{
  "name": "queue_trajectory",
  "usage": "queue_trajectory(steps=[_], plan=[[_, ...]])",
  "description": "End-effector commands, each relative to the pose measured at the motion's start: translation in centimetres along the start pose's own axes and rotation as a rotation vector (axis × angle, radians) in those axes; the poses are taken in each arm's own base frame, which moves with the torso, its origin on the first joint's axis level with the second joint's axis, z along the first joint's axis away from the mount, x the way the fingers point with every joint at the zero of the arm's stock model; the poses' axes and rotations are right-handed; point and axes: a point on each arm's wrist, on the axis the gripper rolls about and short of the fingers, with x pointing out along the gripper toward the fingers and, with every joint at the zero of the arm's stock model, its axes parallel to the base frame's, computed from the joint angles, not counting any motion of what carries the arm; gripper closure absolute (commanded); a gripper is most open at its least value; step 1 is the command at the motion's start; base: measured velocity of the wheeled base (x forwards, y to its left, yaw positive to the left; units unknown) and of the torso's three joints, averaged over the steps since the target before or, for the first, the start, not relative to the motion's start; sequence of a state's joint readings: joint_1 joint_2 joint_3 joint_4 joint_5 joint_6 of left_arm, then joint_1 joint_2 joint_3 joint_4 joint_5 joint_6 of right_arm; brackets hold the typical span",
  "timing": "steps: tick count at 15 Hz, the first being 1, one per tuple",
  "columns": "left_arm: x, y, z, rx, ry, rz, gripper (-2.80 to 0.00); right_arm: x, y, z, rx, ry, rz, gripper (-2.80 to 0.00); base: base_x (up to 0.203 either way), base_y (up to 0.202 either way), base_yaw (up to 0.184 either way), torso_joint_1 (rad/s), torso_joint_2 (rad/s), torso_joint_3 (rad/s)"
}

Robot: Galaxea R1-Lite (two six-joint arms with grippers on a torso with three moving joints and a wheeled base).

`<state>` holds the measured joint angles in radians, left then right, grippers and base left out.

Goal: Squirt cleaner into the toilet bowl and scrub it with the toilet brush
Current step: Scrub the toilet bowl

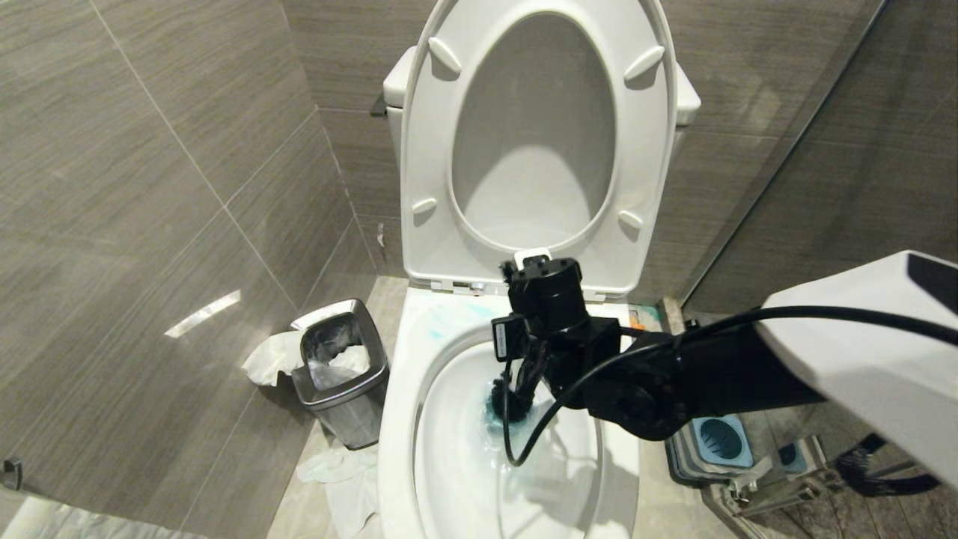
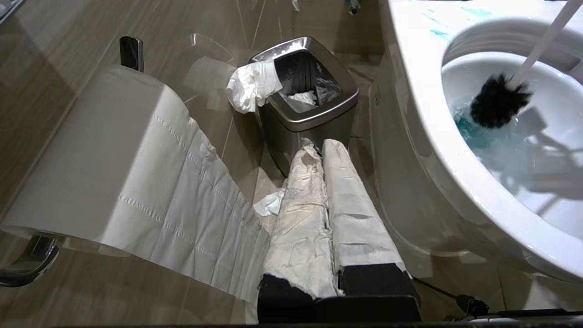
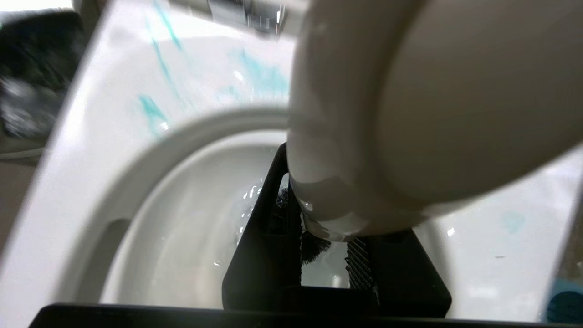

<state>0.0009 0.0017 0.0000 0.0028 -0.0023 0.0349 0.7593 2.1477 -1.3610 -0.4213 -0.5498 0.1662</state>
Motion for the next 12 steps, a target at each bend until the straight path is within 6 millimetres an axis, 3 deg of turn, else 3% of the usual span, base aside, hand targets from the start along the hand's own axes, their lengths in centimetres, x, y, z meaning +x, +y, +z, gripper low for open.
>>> queue_trajectory(steps=[1,4,12], plan=[[0.0,0.0,0.0,0.000,0.000,0.000,0.00,-5.4,-2.3,5.7,0.070,-0.117,0.023,0.00,0.000,0.000,0.000,0.000,0.00,0.000],[0.0,0.0,0.0,0.000,0.000,0.000,0.00,-6.8,-3.1,5.9,0.065,-0.108,0.023,0.00,0.000,0.000,0.000,0.000,0.00,0.000],[0.0,0.0,0.0,0.000,0.000,0.000,0.00,-3.0,-1.6,1.4,0.027,0.005,0.000,0.00,0.000,0.000,0.000,0.000,0.00,0.000]])
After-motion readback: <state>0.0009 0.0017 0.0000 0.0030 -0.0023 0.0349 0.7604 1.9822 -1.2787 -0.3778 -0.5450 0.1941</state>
